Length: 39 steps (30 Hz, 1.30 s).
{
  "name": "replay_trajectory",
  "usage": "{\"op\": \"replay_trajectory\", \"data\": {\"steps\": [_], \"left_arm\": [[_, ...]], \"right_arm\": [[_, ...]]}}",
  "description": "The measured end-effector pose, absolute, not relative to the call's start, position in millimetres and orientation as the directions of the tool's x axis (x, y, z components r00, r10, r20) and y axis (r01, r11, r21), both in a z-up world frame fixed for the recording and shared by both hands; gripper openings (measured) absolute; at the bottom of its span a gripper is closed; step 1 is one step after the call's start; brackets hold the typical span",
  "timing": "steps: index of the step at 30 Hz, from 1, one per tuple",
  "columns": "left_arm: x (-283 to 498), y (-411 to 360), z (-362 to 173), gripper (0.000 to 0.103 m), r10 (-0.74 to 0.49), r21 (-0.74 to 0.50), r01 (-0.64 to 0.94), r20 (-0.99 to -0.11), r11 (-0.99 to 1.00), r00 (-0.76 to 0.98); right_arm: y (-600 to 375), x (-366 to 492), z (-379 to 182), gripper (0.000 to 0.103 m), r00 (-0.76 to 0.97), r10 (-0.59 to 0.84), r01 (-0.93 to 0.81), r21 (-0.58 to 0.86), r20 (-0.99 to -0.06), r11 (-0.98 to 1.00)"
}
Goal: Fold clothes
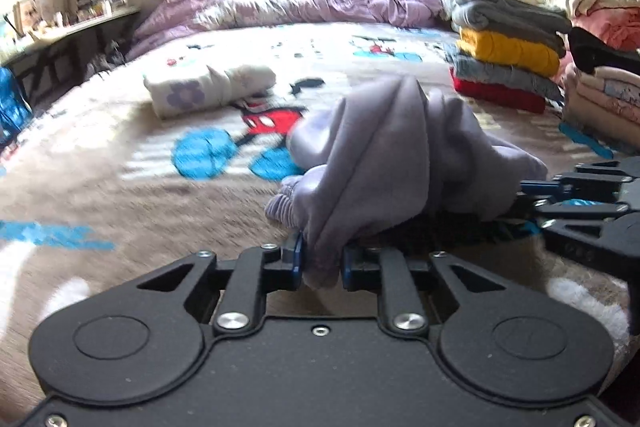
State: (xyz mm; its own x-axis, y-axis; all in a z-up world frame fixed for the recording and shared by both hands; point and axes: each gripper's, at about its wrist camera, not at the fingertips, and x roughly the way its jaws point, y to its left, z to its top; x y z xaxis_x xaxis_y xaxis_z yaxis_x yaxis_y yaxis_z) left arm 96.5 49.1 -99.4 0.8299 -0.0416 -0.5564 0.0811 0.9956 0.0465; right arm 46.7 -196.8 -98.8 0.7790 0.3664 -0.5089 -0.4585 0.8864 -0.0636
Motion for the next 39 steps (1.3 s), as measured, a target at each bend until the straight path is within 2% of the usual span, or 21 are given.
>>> {"op": "replay_trajectory", "data": {"steps": [10, 12, 20, 23, 25, 26, 27, 28, 29, 31, 33, 34, 35, 37, 39], "left_arm": [[92, 78, -75, 0.016, 0.103, 0.181, -0.015, -0.486, 0.983, 0.868], [91, 84, -70, 0.015, 0.131, 0.207, -0.035, -0.47, 0.978, 0.873], [95, 118, -77, 0.015, 0.245, 0.248, -0.136, -0.487, 0.959, 0.838], [97, 132, -82, 0.015, 0.287, 0.26, -0.175, -0.5, 0.95, 0.817], [99, 142, -85, 0.015, 0.315, 0.268, -0.2, -0.508, 0.942, 0.802], [100, 147, -86, 0.015, 0.333, 0.272, -0.219, -0.507, 0.937, 0.795], [103, 153, -86, 0.015, 0.356, 0.277, -0.243, -0.503, 0.93, 0.788], [106, 158, -85, 0.015, 0.378, 0.281, -0.267, -0.498, 0.922, 0.78], [108, 164, -85, 0.015, 0.399, 0.285, -0.29, -0.494, 0.914, 0.773], [115, 177, -92, 0.016, 0.408, 0.267, -0.311, -0.537, 0.912, 0.738], [123, 190, -101, 0.02, 0.404, 0.241, -0.325, -0.593, 0.915, 0.697], [124, 195, -105, 0.027, 0.402, 0.227, -0.336, -0.612, 0.914, 0.681], [119, 198, -106, 0.043, 0.399, 0.202, -0.354, -0.617, 0.913, 0.679], [105, 205, -104, 0.063, 0.378, 0.128, -0.385, -0.612, 0.914, 0.695], [92, 210, -102, 0.063, 0.341, 0.047, -0.396, -0.608, 0.917, 0.717]], "right_arm": [[-251, 36, -67, 0.012, 0.841, 0.283, -0.361, -0.088, -0.461, 0.928], [-259, 35, -64, 0.002, 0.851, 0.26, -0.338, -0.098, -0.457, 0.936], [-283, 38, -65, 0.002, 0.835, 0.193, -0.255, -0.051, -0.515, 0.966], [-279, 44, -71, 0.006, 0.813, 0.203, -0.253, -0.018, -0.546, 0.967], [-275, 49, -75, 0.011, 0.79, 0.223, -0.261, 0.017, -0.57, 0.965], [-272, 51, -77, 0.021, 0.779, 0.232, -0.265, 0.031, -0.582, 0.964], [-269, 54, -80, 0.036, 0.767, 0.244, -0.269, 0.048, -0.593, 0.962], [-267, 58, -81, 0.044, 0.754, 0.265, -0.273, 0.081, -0.601, 0.959], [-266, 62, -83, 0.056, 0.744, 0.288, -0.269, 0.124, -0.603, 0.955], [-265, 73, -88, 0.066, 0.718, 0.338, -0.251, 0.227, -0.609, 0.941], [-263, 85, -96, 0.071, 0.687, 0.378, -0.226, 0.313, -0.621, 0.923], [-260, 90, -101, 0.071, 0.669, 0.399, -0.222, 0.344, -0.627, 0.912], [-257, 95, -105, 0.071, 0.651, 0.42, -0.218, 0.374, -0.632, 0.901], [-248, 102, -115, 0.071, 0.616, 0.445, -0.217, 0.403, -0.65, 0.889], [-239, 105, -122, 0.057, 0.599, 0.449, -0.222, 0.402, -0.663, 0.889]]}}
